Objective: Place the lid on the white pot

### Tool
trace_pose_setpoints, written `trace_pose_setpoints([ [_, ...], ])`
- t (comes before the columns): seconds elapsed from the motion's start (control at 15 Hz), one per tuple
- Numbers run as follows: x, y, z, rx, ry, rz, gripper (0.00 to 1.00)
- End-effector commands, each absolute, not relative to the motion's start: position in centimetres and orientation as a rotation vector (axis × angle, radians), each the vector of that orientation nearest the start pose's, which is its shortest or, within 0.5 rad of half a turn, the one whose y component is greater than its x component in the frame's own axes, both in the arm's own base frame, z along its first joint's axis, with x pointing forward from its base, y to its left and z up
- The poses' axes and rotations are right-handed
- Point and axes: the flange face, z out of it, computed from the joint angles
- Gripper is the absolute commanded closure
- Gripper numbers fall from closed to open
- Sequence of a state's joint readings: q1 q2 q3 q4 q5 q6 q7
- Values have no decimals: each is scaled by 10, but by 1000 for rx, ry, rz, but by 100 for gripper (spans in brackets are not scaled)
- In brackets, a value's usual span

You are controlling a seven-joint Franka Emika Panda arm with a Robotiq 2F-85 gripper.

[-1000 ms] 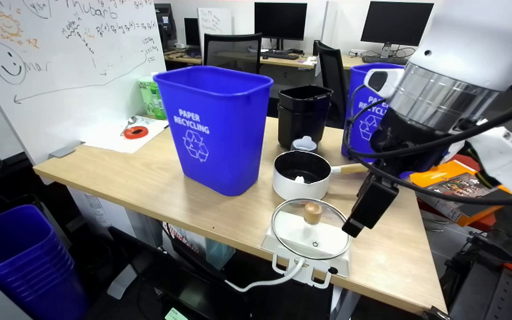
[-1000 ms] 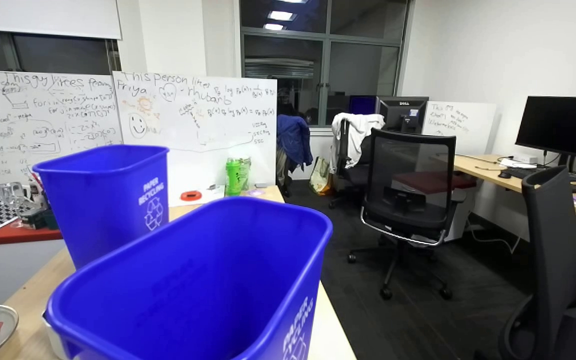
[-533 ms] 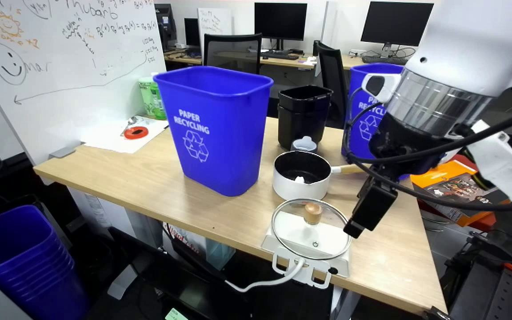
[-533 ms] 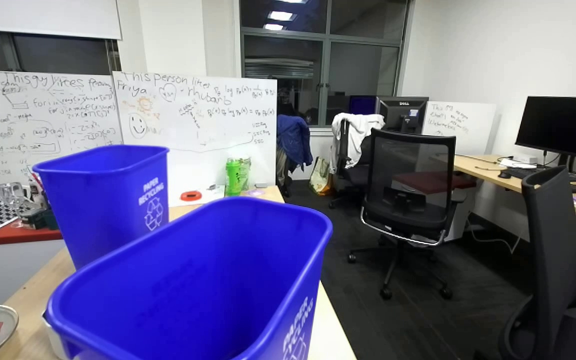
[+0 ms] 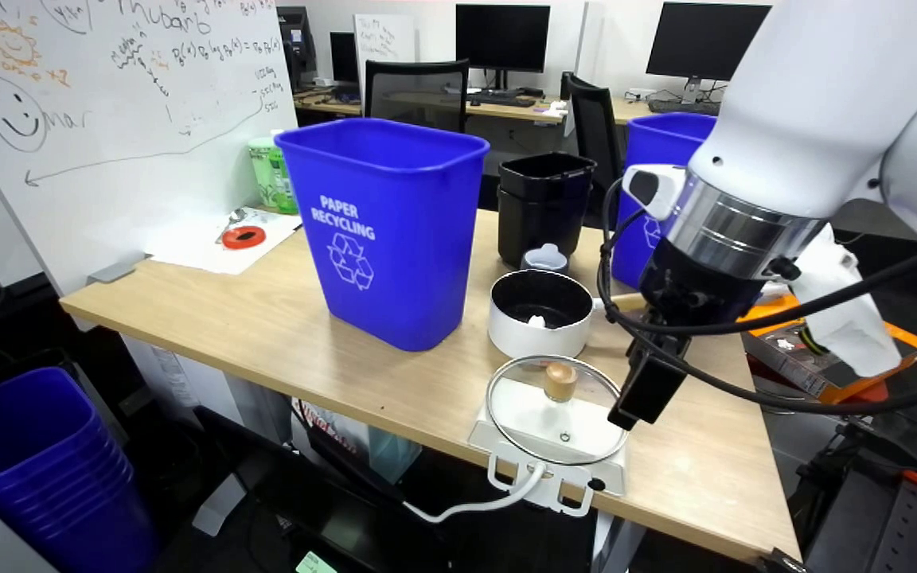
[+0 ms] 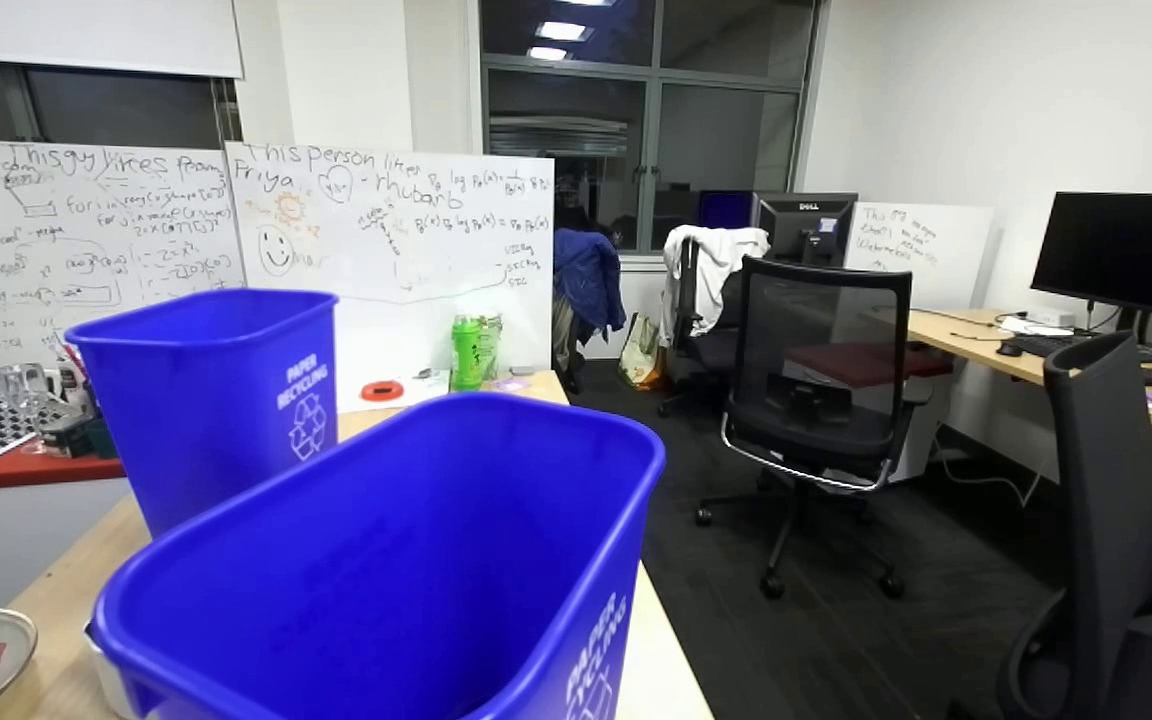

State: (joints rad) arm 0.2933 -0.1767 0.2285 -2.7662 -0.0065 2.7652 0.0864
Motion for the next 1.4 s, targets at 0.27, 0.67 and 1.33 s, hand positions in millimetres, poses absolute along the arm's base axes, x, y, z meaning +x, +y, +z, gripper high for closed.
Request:
trace_pose_setpoints([
  [0.27, 380, 201, 259, -3042, -735, -341, 0],
  [0.67, 393, 201, 248, -3042, -793, -397, 0],
  [1.33, 403, 191, 231, -3047, -776, -482, 0],
])
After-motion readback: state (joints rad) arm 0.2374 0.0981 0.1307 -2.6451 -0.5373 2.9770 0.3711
